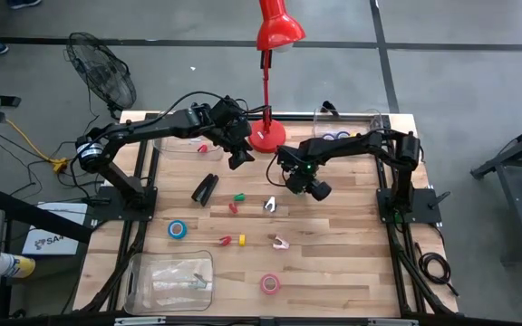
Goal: Pick and place Stapler, Stapler remover, tape
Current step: Put the light blue stapler remover into the bottom transparent bin
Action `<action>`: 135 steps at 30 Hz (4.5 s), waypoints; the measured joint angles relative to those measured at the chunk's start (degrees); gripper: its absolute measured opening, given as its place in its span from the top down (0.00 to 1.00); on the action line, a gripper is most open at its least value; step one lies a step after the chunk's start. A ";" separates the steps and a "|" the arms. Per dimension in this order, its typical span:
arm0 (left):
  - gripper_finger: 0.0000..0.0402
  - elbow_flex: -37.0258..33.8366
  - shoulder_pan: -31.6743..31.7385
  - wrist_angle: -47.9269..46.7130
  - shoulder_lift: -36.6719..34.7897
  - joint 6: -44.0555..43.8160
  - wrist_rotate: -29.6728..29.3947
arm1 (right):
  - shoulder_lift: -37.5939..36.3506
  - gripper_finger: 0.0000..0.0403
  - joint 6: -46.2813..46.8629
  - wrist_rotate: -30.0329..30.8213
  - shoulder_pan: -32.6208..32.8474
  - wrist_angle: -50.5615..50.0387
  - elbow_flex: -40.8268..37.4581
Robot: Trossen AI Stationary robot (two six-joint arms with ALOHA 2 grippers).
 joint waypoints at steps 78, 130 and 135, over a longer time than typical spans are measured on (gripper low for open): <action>0.44 0.07 -0.17 10.86 0.02 -3.25 -2.48 | -12.00 0.75 19.08 6.13 -2.09 10.83 0.00; 0.78 0.04 -0.20 21.07 0.02 12.90 -2.12 | -12.00 0.75 27.78 0.36 -6.19 11.32 17.31; 0.78 0.04 -0.20 21.05 0.02 12.76 -2.11 | -12.00 0.74 28.59 0.41 -6.19 11.32 17.31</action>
